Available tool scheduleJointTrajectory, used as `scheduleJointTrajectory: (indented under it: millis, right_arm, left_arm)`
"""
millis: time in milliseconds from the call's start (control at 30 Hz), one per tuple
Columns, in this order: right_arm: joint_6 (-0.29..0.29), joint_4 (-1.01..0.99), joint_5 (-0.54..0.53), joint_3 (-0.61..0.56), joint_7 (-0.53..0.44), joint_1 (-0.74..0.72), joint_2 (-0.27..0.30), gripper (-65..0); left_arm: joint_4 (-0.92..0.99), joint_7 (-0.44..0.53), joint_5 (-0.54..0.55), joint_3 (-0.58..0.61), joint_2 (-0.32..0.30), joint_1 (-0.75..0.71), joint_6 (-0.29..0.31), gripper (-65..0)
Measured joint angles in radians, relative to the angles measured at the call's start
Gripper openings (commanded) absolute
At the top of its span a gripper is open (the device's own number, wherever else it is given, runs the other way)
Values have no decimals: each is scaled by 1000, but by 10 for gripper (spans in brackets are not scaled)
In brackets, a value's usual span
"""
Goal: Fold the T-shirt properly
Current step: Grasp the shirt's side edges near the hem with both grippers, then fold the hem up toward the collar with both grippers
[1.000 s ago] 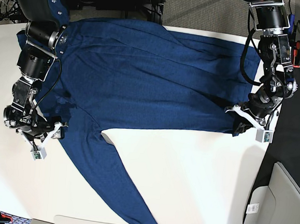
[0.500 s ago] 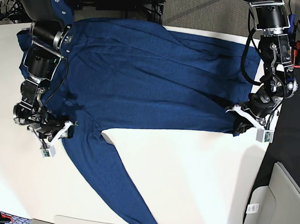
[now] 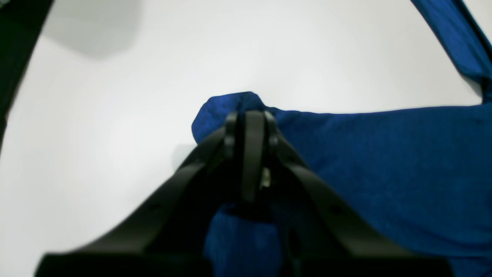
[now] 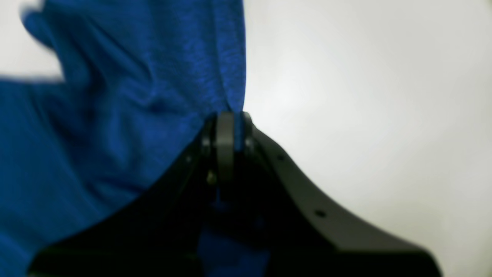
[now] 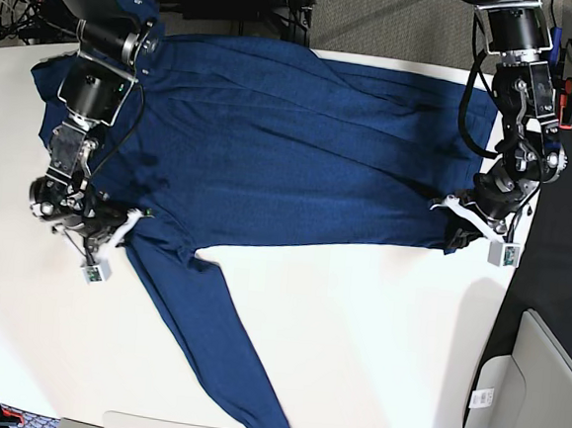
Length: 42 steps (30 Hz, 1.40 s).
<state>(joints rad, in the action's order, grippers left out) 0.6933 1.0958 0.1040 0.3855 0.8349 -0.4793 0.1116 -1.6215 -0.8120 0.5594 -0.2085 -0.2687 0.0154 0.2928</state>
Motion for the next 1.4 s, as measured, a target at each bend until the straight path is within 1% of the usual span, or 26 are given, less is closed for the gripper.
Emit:
scheduleJointTrajectory:
  millis: [33,133,167,233,333,400,467,567,667,767,833,967,1033,1200,1267,1400]
  right_arm:
    - [-2,50,-24,0,44,16,2,-648]
    - [-1,193,-158,0,108,73,18,-648]
    - [9,240,-192,-3,134,95,27,-648]
    - [2,320,-254,0,179,134,44,-648]
    - [0,417,-289,3,221,200,53,-648]
    - [-1,478,-307,0,230,241,52,-648]
    - [6,550,-352,2,226,296,51,-648]
    - [5,632,-405,59,232,375,48,-648]
    - [3,690,-476,146,301,439,48,-648]
    - [3,722,-582,221,306,499,51,-648]
    - [3,735,-628,257,306,540,51,-648]
    - [0,768,-638,285,317,600,51,-648]
    - [3,772,-654,285,312,602,51,-648]
    - [3,772,-651,282,306,602,48,-644]
    - [3,772,-652,278,306,602,48,-644]
    - [2,772,-652,280,306,602,49,-643]
  left_arm:
    - [0,0,0,-8,0,-4,0,-650]
    - [-5,3,-1,-25,-4,-8,-4,-650]
    - [-11,3,-1,-25,-6,-14,0,-650]
    - [-43,-2,-2,-28,-5,-32,-2,-650]
    - [-115,4,1,-38,-4,-74,1,-650]
    - [-148,0,0,-38,-3,-94,-3,-650]
    - [-177,0,-1,-38,-3,-121,-2,-650]
    - [-220,0,0,-48,-2,-166,5,-650]
    - [-245,3,0,-67,-4,-207,0,-650]
    - [-252,0,1,-67,-3,-239,0,-650]
    - [-257,2,1,-67,-3,-257,1,-650]
    - [-261,4,1,-67,-3,-294,3,-650]
    - [-261,4,1,-67,-3,-307,3,-650]
    - [-254,3,1,-62,-3,-306,4,-646]
    - [-230,-11,0,-62,-3,-306,4,-622]
    - [-206,-105,0,-63,-6,-303,0,-562]
